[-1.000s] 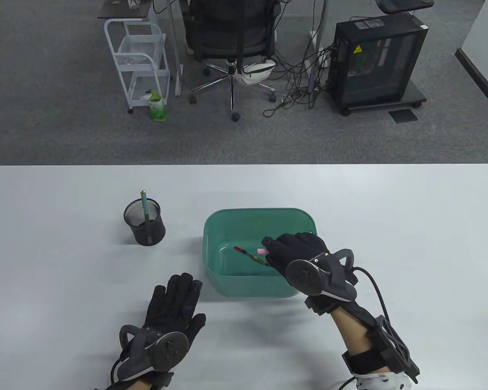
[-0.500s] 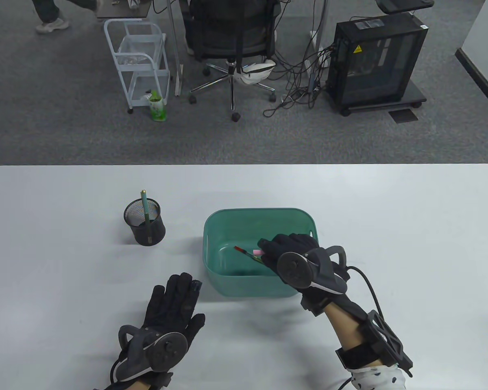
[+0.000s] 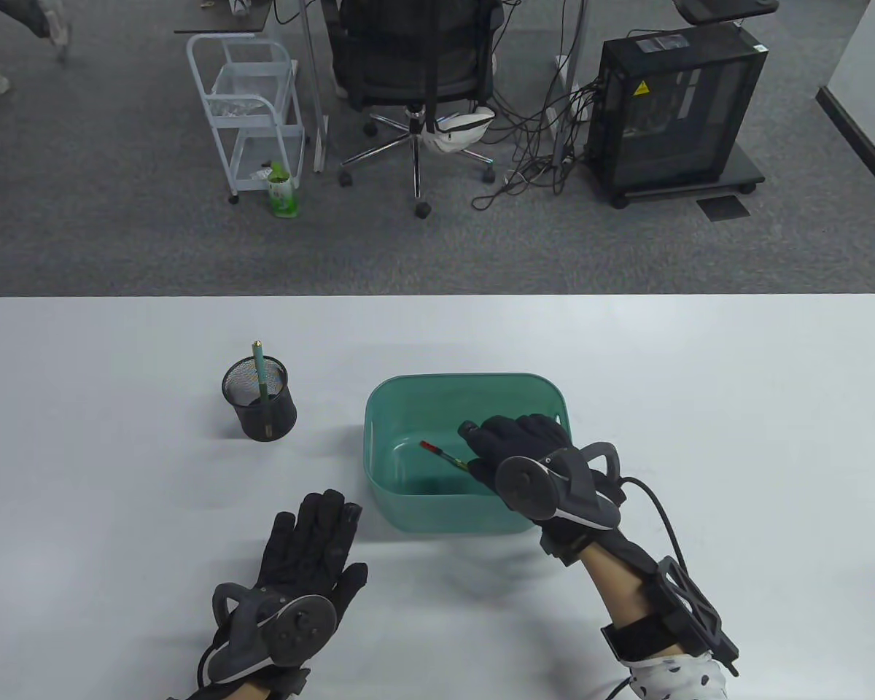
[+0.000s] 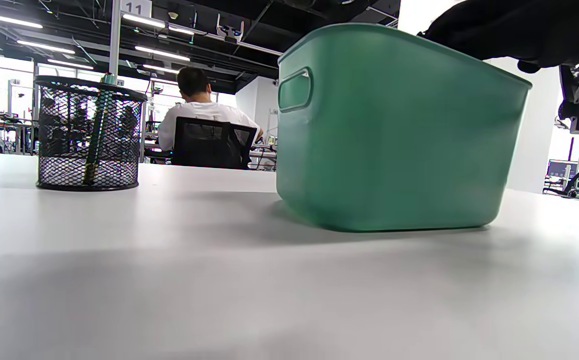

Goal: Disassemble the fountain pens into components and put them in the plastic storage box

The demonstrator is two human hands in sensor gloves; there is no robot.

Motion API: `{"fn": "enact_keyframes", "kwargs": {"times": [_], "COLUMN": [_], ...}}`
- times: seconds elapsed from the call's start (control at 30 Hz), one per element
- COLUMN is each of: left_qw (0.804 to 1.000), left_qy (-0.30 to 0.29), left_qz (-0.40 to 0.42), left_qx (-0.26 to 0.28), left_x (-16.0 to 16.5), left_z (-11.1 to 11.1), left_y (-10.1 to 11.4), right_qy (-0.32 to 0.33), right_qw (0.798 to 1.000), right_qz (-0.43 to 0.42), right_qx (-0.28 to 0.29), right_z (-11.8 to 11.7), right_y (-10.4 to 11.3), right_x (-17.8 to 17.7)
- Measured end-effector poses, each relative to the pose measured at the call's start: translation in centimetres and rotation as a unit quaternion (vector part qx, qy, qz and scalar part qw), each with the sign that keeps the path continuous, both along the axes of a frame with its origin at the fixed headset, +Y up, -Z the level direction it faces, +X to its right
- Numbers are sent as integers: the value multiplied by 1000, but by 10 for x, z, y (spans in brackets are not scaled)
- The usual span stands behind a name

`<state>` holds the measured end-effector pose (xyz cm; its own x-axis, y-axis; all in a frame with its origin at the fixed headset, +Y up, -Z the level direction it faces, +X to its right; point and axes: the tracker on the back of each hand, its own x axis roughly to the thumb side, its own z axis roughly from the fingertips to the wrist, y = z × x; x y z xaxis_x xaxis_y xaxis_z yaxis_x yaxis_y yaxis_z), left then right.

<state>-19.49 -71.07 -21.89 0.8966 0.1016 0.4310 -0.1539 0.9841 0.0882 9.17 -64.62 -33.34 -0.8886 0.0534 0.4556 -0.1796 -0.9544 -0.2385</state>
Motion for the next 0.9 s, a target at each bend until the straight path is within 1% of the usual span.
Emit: {"fn": "enact_keyframes", "kwargs": {"times": [0.2, 0.57, 0.73, 0.9], "left_qw": [1000, 1000, 1000, 1000], "left_qy": [0, -2, -3, -5], "left_qz": [-1, -2, -3, -4], "left_qx": [-1, -1, -1, -1], "left_x": [0, 1, 1, 2], "left_z": [0, 0, 0, 0], "left_y": [0, -1, -1, -1], "right_qy": [4, 0, -6, -15], "right_qw": [1000, 1000, 1000, 1000], "right_qz": [3, 1, 2, 7], "right_qx": [13, 12, 17, 18], "right_z": [5, 22, 37, 54], "right_y": [1, -1, 1, -2], "right_x": [3, 16, 31, 46]}}
